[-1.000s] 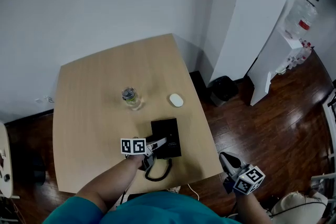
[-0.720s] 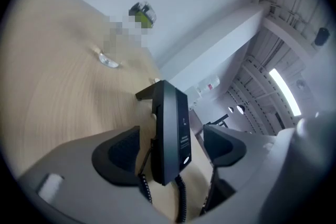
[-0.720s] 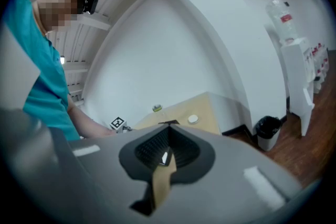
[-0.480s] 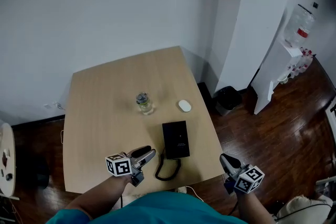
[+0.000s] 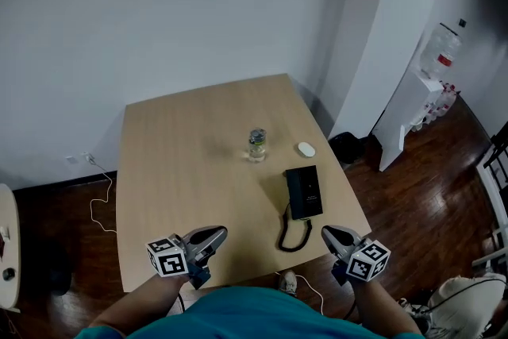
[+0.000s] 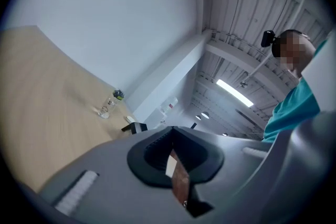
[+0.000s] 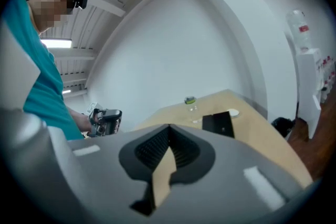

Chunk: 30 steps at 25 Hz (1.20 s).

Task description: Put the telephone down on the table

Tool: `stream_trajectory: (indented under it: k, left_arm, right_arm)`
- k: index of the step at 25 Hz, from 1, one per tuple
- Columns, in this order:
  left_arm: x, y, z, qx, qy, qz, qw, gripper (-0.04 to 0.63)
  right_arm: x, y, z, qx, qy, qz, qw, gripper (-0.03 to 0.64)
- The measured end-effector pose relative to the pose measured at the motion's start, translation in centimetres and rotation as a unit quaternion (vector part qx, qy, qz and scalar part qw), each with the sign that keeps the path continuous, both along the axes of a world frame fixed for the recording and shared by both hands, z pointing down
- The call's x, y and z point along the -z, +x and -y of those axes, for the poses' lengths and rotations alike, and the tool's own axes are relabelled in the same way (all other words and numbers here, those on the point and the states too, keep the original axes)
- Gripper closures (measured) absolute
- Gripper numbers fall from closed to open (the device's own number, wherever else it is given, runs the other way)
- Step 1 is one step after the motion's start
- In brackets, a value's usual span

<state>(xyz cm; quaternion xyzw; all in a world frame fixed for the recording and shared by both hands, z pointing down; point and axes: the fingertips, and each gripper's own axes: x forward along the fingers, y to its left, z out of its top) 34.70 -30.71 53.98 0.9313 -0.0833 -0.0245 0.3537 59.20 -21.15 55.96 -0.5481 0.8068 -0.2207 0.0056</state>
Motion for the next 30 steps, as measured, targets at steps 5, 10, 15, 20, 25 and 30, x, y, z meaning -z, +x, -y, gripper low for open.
stream_trajectory:
  k: [5,10,15,20,25,30]
  left_arm:
    - [1.7,-7.3,-3.1,-0.038,0.039,0.022,0.9983,0.589]
    - [3.2,-11.9,-6.6,-0.024,0.05,0.01,0.9984,0.589]
    - [3.0,-14.3,-11.2,-0.007,0.05,0.013,0.9986,0.589]
    - [4.1,-19.8,-12.6,0.033,0.059,-0.012,0.9976,0.589]
    - [4.7,-30.1,-12.5,0.056,0.07,-0.027,0.9956,0.589]
    - [4.9,-40.7,-12.9,0.039,0.08,-0.002,0.996,0.589]
  right_arm:
    - [0.9,-9.0,-1.7,0.009,0.004,0.007,1.0,0.615]
    - [2.1,-13.2,-3.8,0.034,0.017,-0.015,0.999,0.615]
    - [0.7,-15.4,-6.0,0.081,0.016,-0.039,0.996,0.615]
    - [0.2,-19.4,-6.7,0.102,-0.004,-0.044,0.994,0.615]
    - [1.4,-26.6,-6.6,0.081,0.02,-0.057,0.995,0.615]
    - [1.9,-37.1,-7.0,0.073,0.027,-0.055,0.995,0.615]
